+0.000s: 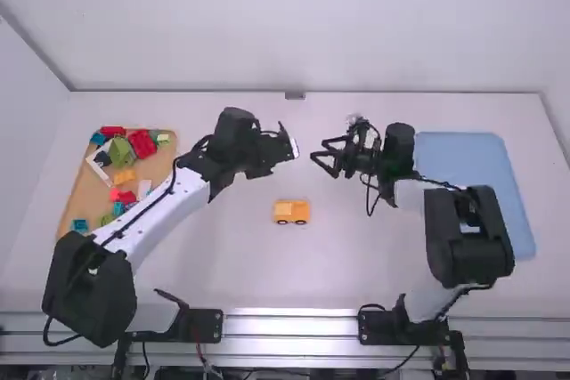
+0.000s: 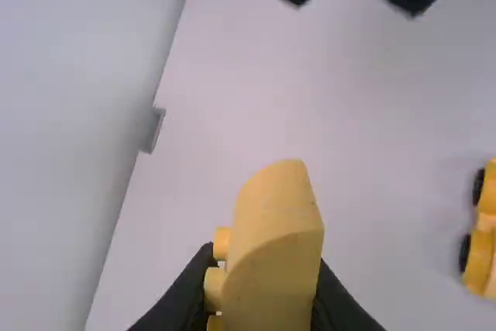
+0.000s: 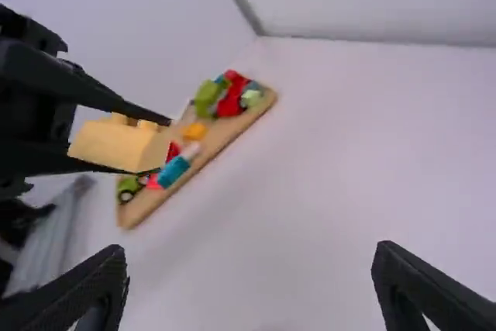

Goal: Assemble lego blocks to make yellow taxi

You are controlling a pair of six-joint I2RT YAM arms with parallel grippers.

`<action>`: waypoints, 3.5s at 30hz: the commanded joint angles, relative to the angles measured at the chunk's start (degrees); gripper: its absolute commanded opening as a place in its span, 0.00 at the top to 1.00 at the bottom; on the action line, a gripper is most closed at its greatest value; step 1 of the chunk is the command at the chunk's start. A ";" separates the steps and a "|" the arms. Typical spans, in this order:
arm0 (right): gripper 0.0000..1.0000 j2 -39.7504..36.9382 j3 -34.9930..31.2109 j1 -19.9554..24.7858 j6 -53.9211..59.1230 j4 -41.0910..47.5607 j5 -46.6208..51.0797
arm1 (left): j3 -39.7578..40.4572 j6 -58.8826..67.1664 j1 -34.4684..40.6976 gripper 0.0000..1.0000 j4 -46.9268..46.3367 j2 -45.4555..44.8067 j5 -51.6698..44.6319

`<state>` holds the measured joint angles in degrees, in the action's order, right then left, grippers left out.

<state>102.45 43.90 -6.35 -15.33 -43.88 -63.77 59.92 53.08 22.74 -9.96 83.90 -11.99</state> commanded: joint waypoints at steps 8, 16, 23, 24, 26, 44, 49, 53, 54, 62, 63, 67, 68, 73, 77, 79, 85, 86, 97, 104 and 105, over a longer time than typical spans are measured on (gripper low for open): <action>0.28 9.75 11.85 -4.15 -9.60 -0.48 -10.36 | -0.74 0.42 0.31 0.98 1.16 4.17 -1.90; 0.33 11.52 14.29 -7.19 -10.60 0.11 -9.11 | -0.74 0.33 0.26 0.98 2.99 6.10 2.47; 0.39 11.52 14.32 -8.76 -9.92 3.74 -3.65 | -0.74 0.35 0.28 0.98 4.57 8.90 2.40; 0.40 11.52 14.29 -8.74 -9.90 3.80 -3.63 | -0.74 0.35 0.28 0.98 4.85 9.09 2.38; 0.40 11.52 14.29 -8.66 -9.94 4.13 -2.71 | -0.74 0.37 0.31 0.98 5.31 9.55 2.38; 0.44 11.52 14.29 -11.13 -7.78 5.79 0.87 | -2.36 0.59 0.52 0.98 8.09 9.55 2.43; 0.49 11.52 14.29 -11.06 -7.80 5.77 0.81 | -5.03 0.79 0.52 0.98 12.79 9.55 2.60; 0.49 11.52 14.29 -11.10 -7.76 5.77 0.85 | -5.35 0.74 0.50 0.98 13.88 9.55 2.56; 0.50 11.52 14.29 -11.23 -7.76 5.77 0.87 | -5.35 0.74 0.50 0.98 13.92 9.55 2.58; 0.61 11.52 14.29 -11.87 -7.34 5.92 1.97 | -5.35 0.76 0.39 0.98 14.14 9.55 2.62; 0.62 11.52 14.29 -11.82 -7.26 6.58 2.43 | -5.35 0.76 0.33 0.98 14.12 9.55 2.58; 0.69 11.52 14.32 -11.61 -6.58 8.28 2.54 | -5.35 0.74 0.15 0.98 14.56 9.55 2.58; 0.70 11.52 14.32 -11.69 -6.21 8.31 2.45 | -5.35 0.76 0.20 0.96 14.62 9.55 2.58; 0.73 11.52 14.32 -11.61 -6.23 8.00 2.38 | -5.35 0.35 0.20 0.65 14.84 9.55 2.56; 0.73 11.52 14.32 -11.58 -4.81 8.22 2.14 | -5.35 0.31 0.17 0.07 13.57 9.51 3.74; 0.73 11.52 14.32 -10.88 -2.86 8.39 2.12 | -4.76 -3.37 0.09 0.01 12.68 9.14 5.49; 0.73 11.45 14.32 -9.31 4.50 8.28 -0.96 | 5.22 -3.17 -1.60 0.01 -5.64 8.15 -6.03; 0.73 11.45 14.32 -8.83 5.92 8.35 -1.51 | 7.76 -3.04 -2.78 0.01 -9.49 8.15 -9.99; 0.73 11.45 14.32 -6.29 18.34 8.33 -11.89 | 17.49 1.38 -10.58 0.01 -26.67 10.64 -31.10; 0.70 11.45 14.25 -7.65 25.66 8.35 -15.41 | 17.49 0.35 -10.88 0.01 -27.32 13.46 -33.92; 0.71 11.45 14.23 -7.89 26.56 8.35 -15.61 | 17.49 0.35 -10.71 0.01 -27.39 13.70 -33.75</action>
<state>113.30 57.25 -13.61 6.85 -35.42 -76.42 76.90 53.01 12.08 -36.93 96.71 -42.52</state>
